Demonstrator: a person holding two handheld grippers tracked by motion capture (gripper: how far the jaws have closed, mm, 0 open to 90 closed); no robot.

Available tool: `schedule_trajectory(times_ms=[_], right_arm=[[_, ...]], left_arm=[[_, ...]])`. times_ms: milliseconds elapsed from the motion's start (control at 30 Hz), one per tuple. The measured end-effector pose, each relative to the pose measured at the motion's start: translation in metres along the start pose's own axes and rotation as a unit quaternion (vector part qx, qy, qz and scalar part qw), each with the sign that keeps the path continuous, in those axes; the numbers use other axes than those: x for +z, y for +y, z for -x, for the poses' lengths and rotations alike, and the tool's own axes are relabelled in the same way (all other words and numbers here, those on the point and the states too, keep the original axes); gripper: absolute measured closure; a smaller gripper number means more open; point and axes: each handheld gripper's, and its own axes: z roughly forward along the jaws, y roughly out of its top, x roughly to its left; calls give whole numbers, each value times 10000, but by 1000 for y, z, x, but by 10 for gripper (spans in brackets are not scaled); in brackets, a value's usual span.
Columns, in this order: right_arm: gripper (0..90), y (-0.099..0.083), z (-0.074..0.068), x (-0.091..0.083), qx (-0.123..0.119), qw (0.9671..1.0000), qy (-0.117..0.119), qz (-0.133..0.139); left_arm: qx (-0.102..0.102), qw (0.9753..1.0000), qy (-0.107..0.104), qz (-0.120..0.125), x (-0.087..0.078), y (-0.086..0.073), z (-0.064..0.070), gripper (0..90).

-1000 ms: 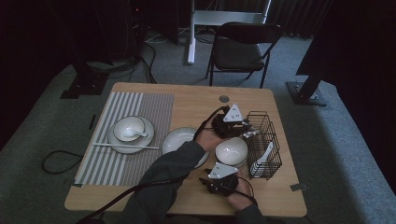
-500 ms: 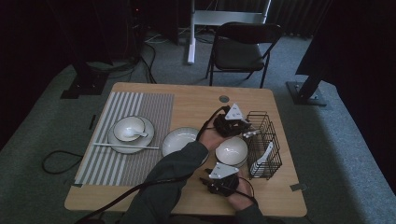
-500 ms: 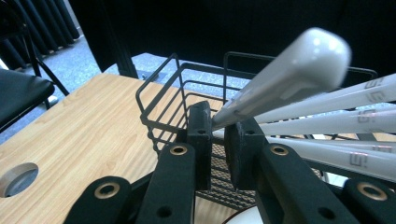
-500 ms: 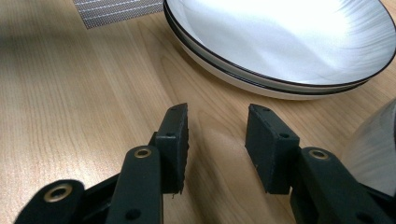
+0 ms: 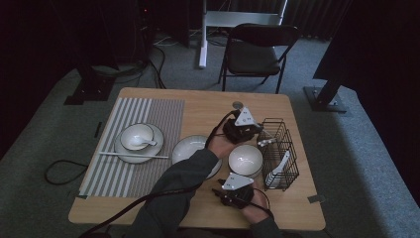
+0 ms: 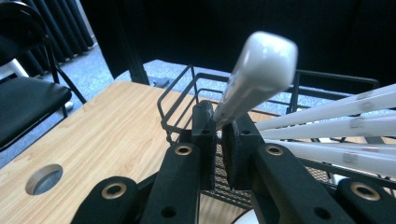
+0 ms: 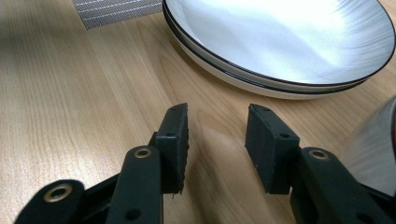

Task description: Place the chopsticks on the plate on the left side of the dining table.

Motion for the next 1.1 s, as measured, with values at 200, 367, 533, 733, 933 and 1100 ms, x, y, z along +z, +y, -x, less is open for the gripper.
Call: schedule_trajectory(times_ms=[200, 367, 533, 733, 933, 1100], right_arm=[[586, 0, -1, 1, 17, 10000, 15, 0], [587, 0, -1, 1, -18, 10000, 4, -7], [587, 1, -1, 2, -13, 10000, 13, -15], [587, 1, -2, 3, -10, 10000, 21, -22], [587, 1, -1, 3, -2, 10000, 14, -22], [587, 1, -1, 3, -4, 10000, 13, -21]], left_arm=[[63, 9999, 0, 78, -12, 2, -1, 846], [59, 9998, 20, 163, -21, 5, -2, 847], [79, 9997, 51, 244, -31, 8, -4, 847], [61, 9996, 106, 259, -37, 9, -8, 848], [80, 9994, 124, 316, -44, 11, -9, 849], [91, 9994, 142, 310, -50, 11, -11, 848]])
